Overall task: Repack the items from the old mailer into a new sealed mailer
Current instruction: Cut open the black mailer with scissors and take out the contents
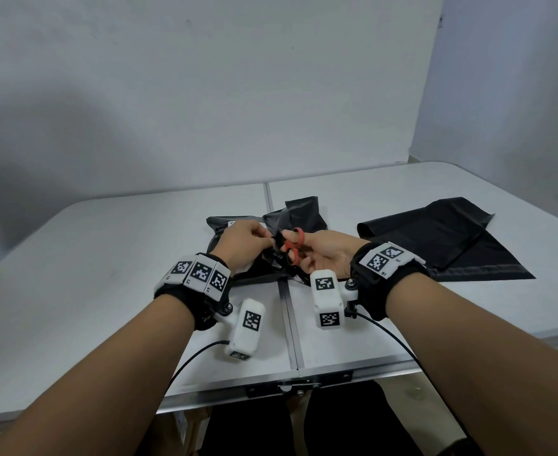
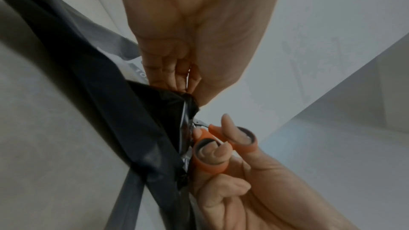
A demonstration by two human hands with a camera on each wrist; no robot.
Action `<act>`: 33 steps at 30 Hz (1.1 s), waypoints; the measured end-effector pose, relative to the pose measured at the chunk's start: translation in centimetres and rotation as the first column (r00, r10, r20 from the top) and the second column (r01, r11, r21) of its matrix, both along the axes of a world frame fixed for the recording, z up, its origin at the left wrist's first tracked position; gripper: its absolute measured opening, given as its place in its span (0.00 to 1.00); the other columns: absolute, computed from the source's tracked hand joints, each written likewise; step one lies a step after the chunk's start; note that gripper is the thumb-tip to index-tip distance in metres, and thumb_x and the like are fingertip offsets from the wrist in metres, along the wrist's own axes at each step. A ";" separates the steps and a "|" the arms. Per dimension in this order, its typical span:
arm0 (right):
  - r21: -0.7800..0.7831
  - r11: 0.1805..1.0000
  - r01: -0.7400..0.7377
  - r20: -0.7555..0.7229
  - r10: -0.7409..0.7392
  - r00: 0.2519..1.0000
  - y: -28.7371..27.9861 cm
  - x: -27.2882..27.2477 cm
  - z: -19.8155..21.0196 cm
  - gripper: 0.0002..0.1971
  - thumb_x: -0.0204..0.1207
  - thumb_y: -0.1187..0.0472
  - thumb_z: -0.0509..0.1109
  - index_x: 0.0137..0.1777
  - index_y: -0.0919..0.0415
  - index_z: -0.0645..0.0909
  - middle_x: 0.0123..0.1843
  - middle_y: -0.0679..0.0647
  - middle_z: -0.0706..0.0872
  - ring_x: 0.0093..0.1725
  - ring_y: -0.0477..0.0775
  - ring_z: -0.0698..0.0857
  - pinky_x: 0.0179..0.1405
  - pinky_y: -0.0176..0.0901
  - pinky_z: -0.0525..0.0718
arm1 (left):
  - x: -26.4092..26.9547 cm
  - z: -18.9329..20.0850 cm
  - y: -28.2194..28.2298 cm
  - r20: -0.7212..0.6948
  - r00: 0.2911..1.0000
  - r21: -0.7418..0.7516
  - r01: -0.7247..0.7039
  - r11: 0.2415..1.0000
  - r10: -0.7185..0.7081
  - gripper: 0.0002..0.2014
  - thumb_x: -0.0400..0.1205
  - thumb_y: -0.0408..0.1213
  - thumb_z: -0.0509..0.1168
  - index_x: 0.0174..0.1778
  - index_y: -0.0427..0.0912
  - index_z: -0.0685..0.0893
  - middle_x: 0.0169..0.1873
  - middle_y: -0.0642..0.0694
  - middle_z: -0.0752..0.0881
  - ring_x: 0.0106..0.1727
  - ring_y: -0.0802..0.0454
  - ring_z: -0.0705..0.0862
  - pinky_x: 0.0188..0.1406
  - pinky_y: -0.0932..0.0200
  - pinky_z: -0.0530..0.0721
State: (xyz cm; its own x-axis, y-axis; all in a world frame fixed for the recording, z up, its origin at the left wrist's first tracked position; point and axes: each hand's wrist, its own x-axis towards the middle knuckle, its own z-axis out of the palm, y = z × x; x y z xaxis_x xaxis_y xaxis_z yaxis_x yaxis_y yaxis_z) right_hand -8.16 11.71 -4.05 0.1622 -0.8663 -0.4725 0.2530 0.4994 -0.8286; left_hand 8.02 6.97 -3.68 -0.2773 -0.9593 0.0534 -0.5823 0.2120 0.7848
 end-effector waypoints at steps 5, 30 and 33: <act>0.016 0.999 -0.033 -0.027 0.033 0.999 -0.2 -0.3 0.0 0.20 0.73 0.43 0.72 0.42 0.62 0.81 0.35 0.52 0.82 0.29 0.45 0.81 0.20 0.29 0.71 | 0.3 -0.1 0.0 -0.041 0.999 0.047 0.023 0.999 -0.021 0.06 0.75 0.34 0.72 0.33 0.45 0.83 0.38 0.43 0.87 0.42 0.50 0.84 0.58 0.49 0.83; -0.035 0.990 0.139 0.017 -0.138 0.990 -3.2 1.5 0.1 0.18 0.74 0.45 0.71 0.43 0.62 0.78 0.34 0.51 0.80 0.25 0.45 0.79 0.17 0.30 0.66 | 2.5 1.8 -0.2 -0.106 0.987 0.171 0.135 0.976 -0.118 0.04 0.77 0.33 0.70 0.38 0.41 0.82 0.33 0.48 0.84 0.32 0.58 0.80 0.33 0.69 0.78; -0.090 0.978 0.188 0.038 -0.186 0.982 -3.7 1.3 -0.5 0.12 0.77 0.51 0.71 0.41 0.59 0.78 0.32 0.49 0.81 0.23 0.40 0.79 0.16 0.26 0.66 | 2.9 2.1 -0.3 -0.145 0.983 0.185 0.141 0.973 -0.115 0.04 0.77 0.32 0.71 0.39 0.40 0.82 0.32 0.48 0.83 0.31 0.57 0.80 0.33 0.69 0.79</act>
State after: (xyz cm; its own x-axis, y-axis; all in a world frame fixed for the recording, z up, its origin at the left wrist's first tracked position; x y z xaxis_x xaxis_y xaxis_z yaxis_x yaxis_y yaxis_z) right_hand -6.82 8.01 -4.56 0.0058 -0.9223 -0.3864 0.3592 0.3625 -0.8600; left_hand 10.94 6.67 -1.61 -0.4015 -0.9119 -0.0852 -0.4487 0.1147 0.8863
